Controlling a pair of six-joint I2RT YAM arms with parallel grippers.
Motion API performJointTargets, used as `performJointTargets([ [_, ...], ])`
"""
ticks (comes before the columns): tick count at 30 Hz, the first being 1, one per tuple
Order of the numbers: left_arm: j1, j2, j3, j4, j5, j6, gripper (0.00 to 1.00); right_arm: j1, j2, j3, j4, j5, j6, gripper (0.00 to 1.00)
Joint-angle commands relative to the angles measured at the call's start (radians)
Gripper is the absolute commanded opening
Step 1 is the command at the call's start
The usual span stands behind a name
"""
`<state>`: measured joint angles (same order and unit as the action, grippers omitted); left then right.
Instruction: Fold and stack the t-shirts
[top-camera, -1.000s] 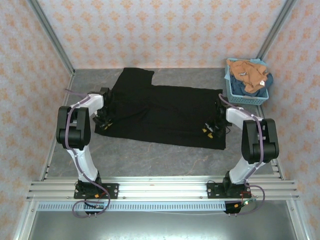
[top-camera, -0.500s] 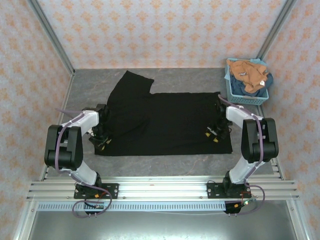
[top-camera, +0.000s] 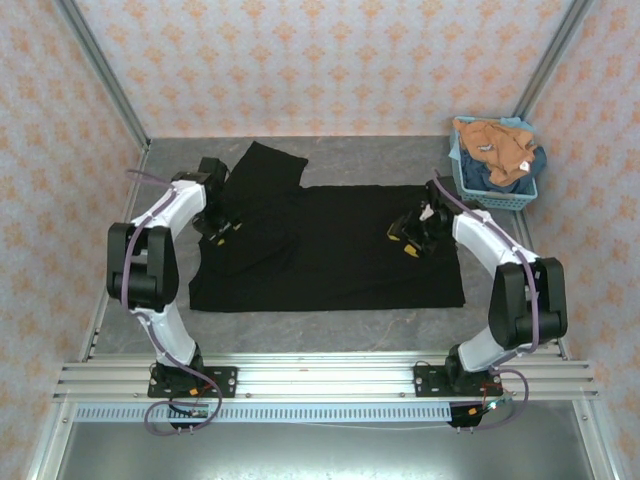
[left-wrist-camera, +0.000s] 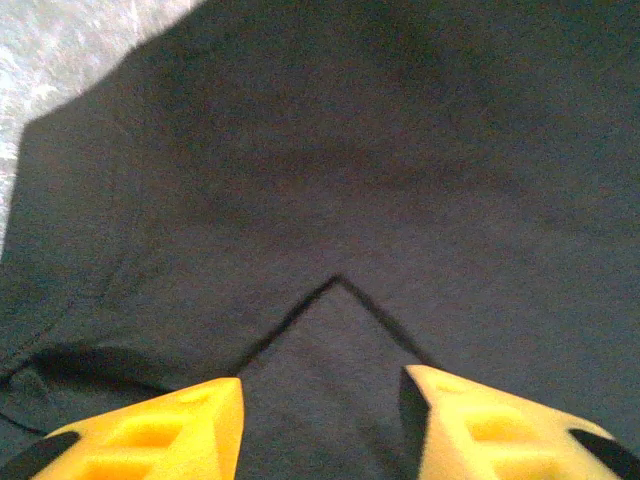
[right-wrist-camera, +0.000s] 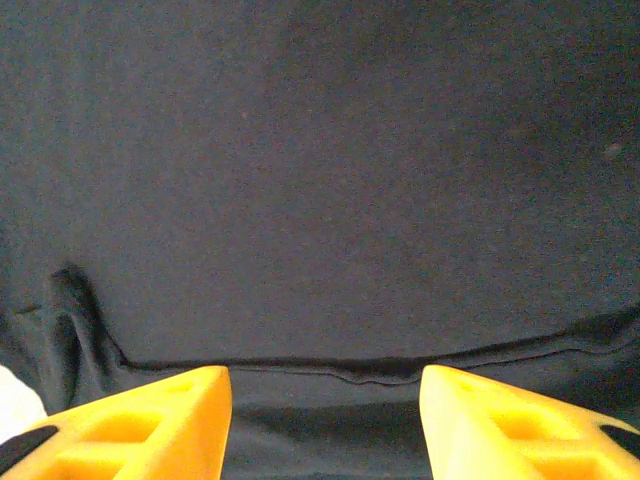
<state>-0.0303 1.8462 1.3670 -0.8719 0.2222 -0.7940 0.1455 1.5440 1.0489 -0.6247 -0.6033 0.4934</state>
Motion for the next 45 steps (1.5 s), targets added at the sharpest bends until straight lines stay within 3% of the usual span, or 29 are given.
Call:
performJointTargets([
  [1,-0.006,0.057,0.046,0.007,0.036,0.105,0.44,0.016,0.019,0.028,0.031,-0.022,0.015,0.53],
  [5,-0.017,0.099,0.045,0.050,0.056,0.130,0.38,0.016,0.030,0.024,0.042,-0.029,0.029,0.53],
  [17,-0.035,0.136,0.038,0.022,-0.038,0.159,0.27,0.016,0.051,0.031,0.051,-0.031,0.039,0.52],
  [31,-0.055,0.150,0.046,0.008,-0.073,0.169,0.01,0.016,0.051,0.028,0.046,-0.029,0.035,0.51],
  [41,-0.070,-0.015,0.033,-0.004,-0.147,0.172,0.00,0.017,0.036,0.013,0.050,-0.029,0.034,0.51],
  [45,-0.064,-0.031,-0.003,0.022,-0.111,0.206,0.02,0.017,0.037,0.006,0.054,-0.034,0.036,0.51],
])
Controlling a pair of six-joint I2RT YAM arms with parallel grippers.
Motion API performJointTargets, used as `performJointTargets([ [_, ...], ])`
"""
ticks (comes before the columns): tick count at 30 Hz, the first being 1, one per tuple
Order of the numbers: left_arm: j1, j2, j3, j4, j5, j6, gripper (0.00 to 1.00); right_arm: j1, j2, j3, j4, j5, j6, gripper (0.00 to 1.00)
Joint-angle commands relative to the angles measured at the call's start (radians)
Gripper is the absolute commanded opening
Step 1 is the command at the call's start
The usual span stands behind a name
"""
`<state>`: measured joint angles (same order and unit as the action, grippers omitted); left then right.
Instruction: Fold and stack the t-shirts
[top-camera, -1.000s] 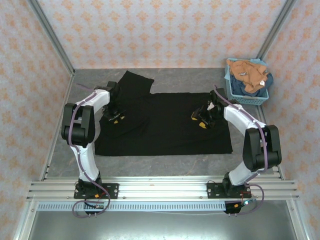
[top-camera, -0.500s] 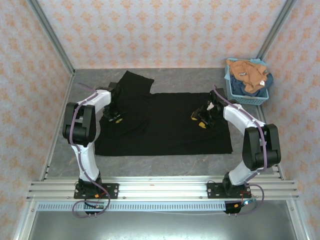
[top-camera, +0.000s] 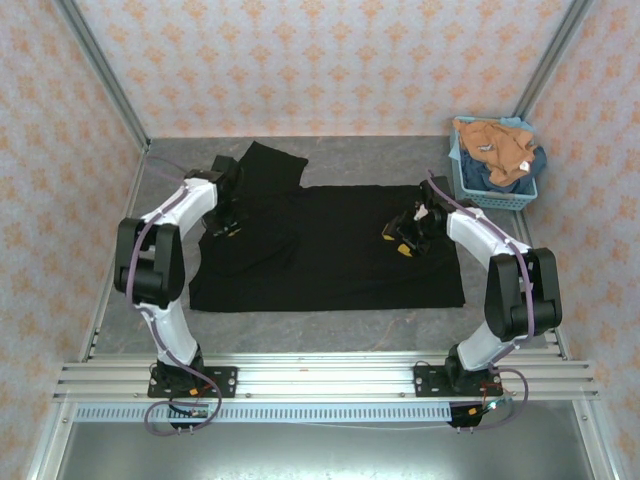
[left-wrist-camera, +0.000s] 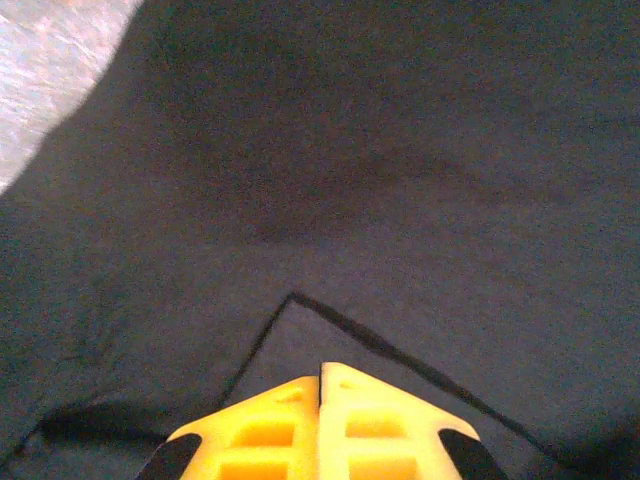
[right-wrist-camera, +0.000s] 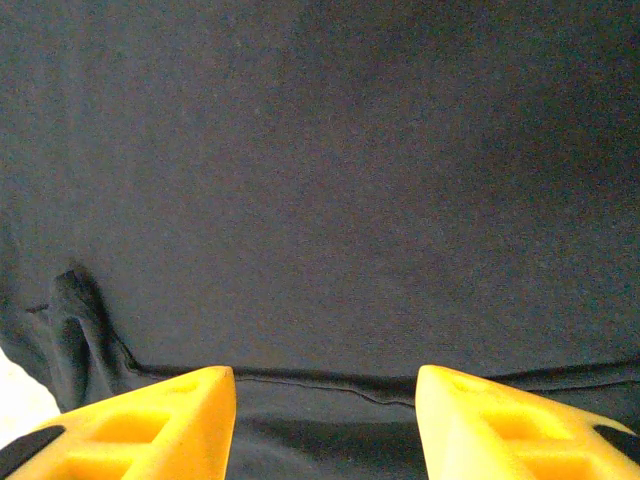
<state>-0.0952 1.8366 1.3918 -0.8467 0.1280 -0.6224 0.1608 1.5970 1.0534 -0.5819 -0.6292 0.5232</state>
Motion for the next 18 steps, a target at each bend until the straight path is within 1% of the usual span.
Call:
performJointTargets([
  [1,0.002,-0.015,-0.035,-0.005,-0.004,0.044,0.11,0.001,-0.017,0.002,0.011,-0.009,0.005,0.51],
  [3,0.002,-0.016,-0.057,0.003,0.012,0.067,0.23,0.002,-0.017,0.004,0.009,-0.012,0.004,0.51],
  [5,0.002,-0.030,-0.089,0.015,0.016,0.082,0.31,0.002,-0.021,0.005,0.006,-0.013,0.002,0.51],
  [6,0.002,-0.040,-0.106,0.018,0.012,0.121,0.36,0.002,-0.023,0.005,0.005,-0.013,0.002,0.51],
  [7,0.002,-0.049,-0.121,0.020,0.009,0.133,0.38,0.002,-0.023,0.005,0.004,-0.013,0.000,0.51],
  [9,0.002,-0.068,-0.157,0.034,0.009,0.161,0.48,0.002,-0.024,0.001,0.004,-0.013,0.001,0.51],
  [10,0.002,-0.075,-0.173,0.043,0.018,0.169,0.52,0.002,-0.024,-0.001,0.005,-0.013,0.001,0.51],
  [12,0.002,-0.081,-0.202,0.065,0.037,0.180,0.53,0.002,-0.023,-0.007,0.007,-0.016,0.001,0.51],
  [18,0.002,-0.087,-0.255,0.101,0.042,0.176,0.53,0.002,-0.017,-0.006,0.019,-0.023,0.011,0.51],
])
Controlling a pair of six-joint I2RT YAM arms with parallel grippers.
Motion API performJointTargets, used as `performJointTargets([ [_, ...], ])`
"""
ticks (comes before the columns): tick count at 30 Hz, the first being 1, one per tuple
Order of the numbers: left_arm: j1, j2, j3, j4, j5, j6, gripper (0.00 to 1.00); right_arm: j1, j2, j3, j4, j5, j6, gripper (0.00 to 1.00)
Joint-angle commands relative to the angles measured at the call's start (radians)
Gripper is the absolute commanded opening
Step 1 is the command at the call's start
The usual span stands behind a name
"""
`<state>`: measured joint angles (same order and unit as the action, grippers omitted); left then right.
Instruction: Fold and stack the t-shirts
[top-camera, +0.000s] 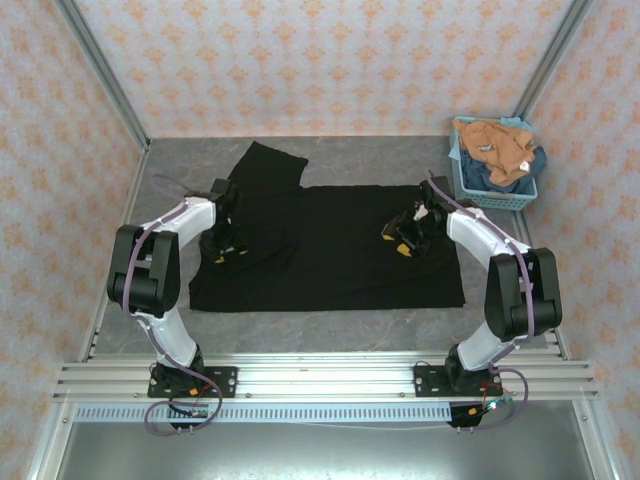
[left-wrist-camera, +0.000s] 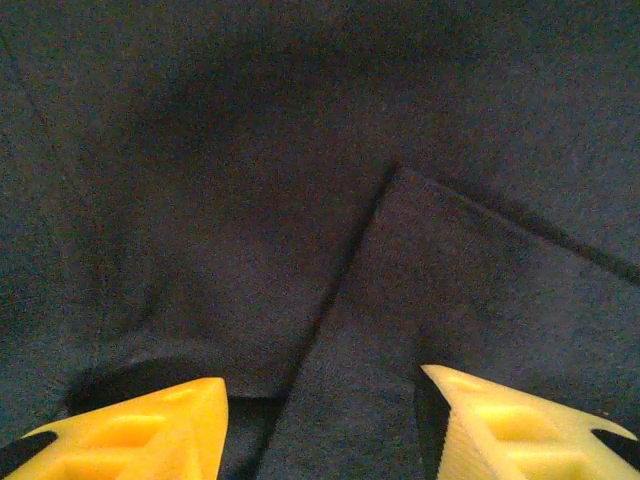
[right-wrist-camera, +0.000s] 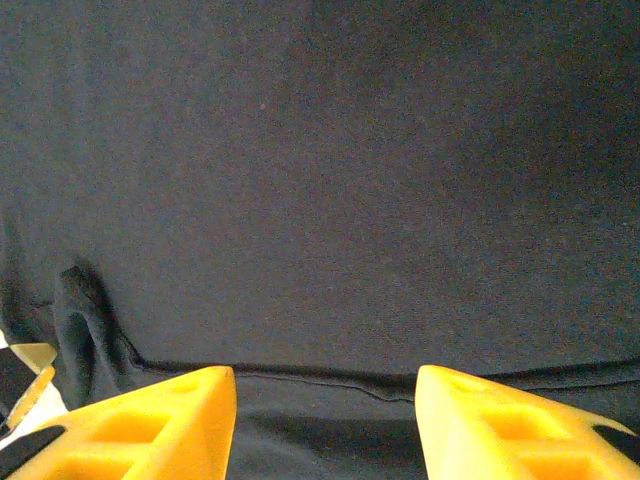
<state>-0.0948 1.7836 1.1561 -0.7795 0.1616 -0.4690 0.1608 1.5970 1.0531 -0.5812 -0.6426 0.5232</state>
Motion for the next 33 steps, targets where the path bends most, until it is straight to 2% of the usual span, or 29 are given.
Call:
performJointTargets([
  [1,0.001,-0.032,-0.022,0.038,0.012,0.023,0.53,0.002,-0.017,-0.004,0.018,-0.009,0.011,0.51],
  [20,-0.032,-0.056,0.025,0.046,0.056,-0.016,0.38,0.002,-0.020,-0.020,0.023,-0.006,0.011,0.51],
  [30,-0.060,-0.061,0.031,0.056,0.064,-0.021,0.36,0.002,-0.014,-0.019,0.024,-0.009,0.011,0.49],
  [33,-0.068,-0.050,0.050,0.045,0.058,-0.012,0.30,0.001,-0.014,-0.019,0.023,-0.009,0.011,0.48],
])
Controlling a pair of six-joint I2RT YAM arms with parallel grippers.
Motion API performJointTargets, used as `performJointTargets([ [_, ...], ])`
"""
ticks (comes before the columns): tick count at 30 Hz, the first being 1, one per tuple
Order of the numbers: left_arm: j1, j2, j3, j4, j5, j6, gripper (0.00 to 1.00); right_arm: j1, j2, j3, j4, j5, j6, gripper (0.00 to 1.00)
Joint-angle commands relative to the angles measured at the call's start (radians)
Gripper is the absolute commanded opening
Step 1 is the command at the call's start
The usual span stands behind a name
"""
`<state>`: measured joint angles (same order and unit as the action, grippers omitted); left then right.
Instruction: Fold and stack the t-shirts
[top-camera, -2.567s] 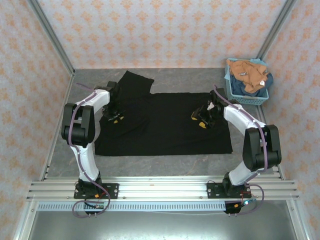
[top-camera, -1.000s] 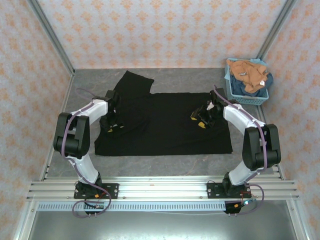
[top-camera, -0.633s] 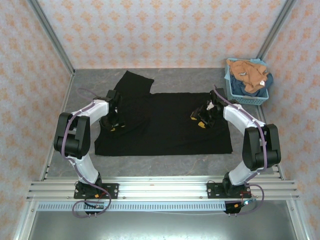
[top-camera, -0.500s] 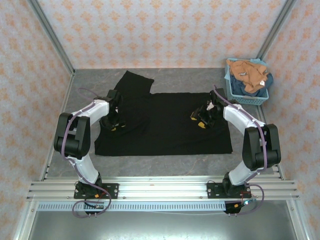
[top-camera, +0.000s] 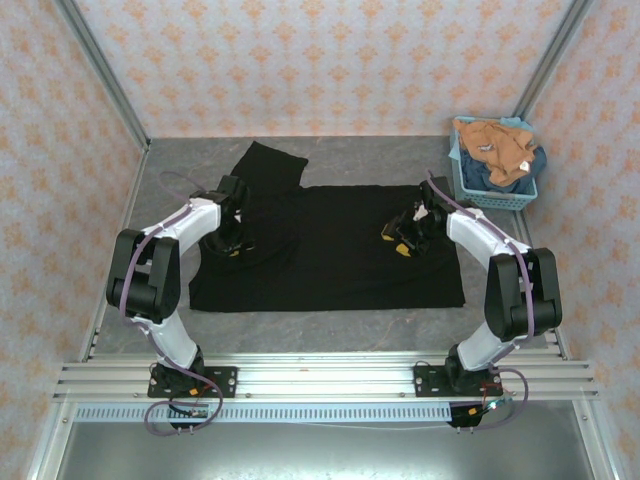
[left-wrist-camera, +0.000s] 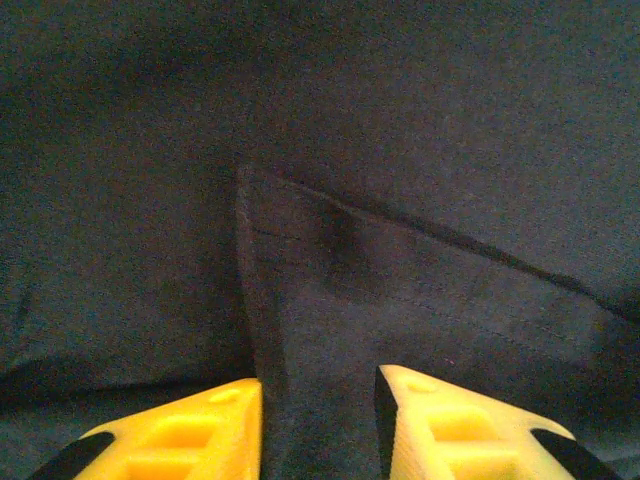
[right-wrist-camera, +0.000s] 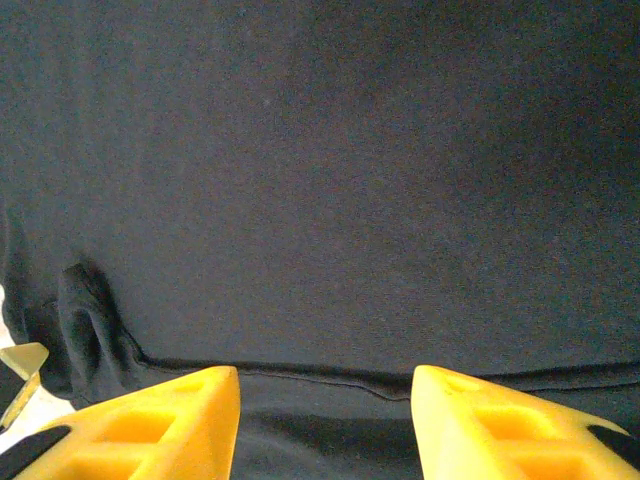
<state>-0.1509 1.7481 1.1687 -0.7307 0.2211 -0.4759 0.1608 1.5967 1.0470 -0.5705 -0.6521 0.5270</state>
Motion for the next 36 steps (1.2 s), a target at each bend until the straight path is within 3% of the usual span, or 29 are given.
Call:
performJointTargets([
  [1,-0.014,-0.010,0.041,-0.010,-0.004,-0.003,0.28,0.002,-0.014,-0.013,0.012,0.000,0.007,0.47],
  [9,-0.021,0.008,0.060,-0.043,-0.045,0.023,0.00,0.002,-0.015,-0.016,0.017,-0.001,0.010,0.47],
  [26,-0.021,0.022,0.233,-0.058,-0.174,0.216,0.00,0.002,-0.017,-0.013,0.013,-0.003,0.009,0.46],
  [36,-0.018,0.045,0.213,-0.004,-0.330,0.221,0.00,0.002,-0.013,-0.015,0.006,0.000,0.004,0.46],
])
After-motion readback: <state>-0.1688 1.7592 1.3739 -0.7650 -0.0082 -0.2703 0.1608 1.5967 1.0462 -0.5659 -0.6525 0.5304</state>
